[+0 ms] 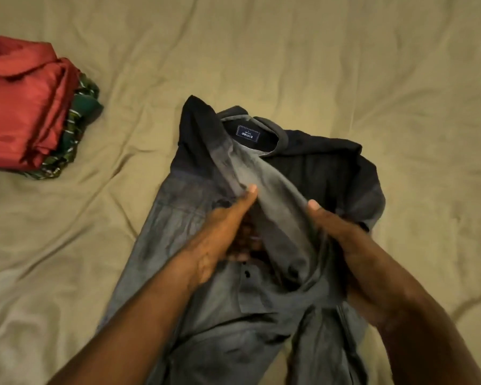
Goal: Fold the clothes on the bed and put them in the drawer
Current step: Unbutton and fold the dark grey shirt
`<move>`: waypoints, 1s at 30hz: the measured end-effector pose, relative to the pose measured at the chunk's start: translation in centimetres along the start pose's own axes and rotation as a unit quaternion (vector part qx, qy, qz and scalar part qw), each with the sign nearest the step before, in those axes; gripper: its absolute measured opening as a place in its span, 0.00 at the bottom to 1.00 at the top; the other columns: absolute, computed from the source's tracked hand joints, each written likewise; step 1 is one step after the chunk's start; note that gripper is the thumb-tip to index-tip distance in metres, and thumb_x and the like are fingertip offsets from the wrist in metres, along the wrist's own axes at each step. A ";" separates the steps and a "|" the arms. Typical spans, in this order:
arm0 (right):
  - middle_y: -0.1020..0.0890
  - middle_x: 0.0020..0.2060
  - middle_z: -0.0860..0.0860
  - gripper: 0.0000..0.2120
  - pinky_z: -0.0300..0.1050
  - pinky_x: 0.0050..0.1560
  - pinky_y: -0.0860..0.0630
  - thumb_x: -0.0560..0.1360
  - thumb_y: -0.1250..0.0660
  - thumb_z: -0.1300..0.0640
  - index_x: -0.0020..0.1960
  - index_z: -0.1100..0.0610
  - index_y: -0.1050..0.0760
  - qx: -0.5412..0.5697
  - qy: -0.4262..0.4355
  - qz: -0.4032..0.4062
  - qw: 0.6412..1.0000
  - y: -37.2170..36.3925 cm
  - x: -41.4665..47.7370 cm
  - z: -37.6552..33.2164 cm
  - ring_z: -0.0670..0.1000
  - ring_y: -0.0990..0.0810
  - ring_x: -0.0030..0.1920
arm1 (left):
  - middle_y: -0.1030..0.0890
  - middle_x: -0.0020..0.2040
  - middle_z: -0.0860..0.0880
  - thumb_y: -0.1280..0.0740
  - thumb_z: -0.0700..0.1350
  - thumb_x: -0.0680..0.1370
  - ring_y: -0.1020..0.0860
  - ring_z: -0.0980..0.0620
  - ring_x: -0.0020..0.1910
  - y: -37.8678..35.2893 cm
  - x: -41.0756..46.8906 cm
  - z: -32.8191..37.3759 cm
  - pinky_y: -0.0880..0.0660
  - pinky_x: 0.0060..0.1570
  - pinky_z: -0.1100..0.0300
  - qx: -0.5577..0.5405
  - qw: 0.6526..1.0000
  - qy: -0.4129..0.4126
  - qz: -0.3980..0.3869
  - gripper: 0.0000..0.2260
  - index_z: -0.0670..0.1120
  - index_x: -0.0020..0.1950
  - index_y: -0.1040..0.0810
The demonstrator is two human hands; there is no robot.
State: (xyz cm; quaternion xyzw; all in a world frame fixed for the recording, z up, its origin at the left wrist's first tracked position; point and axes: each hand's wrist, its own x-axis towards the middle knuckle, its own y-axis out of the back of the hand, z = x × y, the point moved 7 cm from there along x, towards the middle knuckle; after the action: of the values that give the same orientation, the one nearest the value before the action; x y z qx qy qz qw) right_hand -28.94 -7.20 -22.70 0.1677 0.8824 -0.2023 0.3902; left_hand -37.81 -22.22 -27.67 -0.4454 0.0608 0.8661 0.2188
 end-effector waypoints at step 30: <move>0.15 0.49 0.51 0.25 0.53 0.54 0.21 0.71 0.31 0.33 0.55 0.53 0.20 -0.492 -0.042 -0.281 0.823 -16.8 -8.6 15.8 0.51 0.17 0.51 | 0.19 0.66 0.47 0.24 0.60 0.71 0.21 0.46 0.62 13.7 -10.0 -11.5 0.25 0.66 0.51 0.148 0.979 -0.003 0.143 0.30 0.49 0.70 0.23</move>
State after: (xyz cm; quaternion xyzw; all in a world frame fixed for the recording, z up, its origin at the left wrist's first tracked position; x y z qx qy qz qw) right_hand -21.25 -30.57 -22.15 -0.3101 0.8565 0.1510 0.3840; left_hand -30.10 -41.17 -27.72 -0.3921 0.2509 0.8711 0.1568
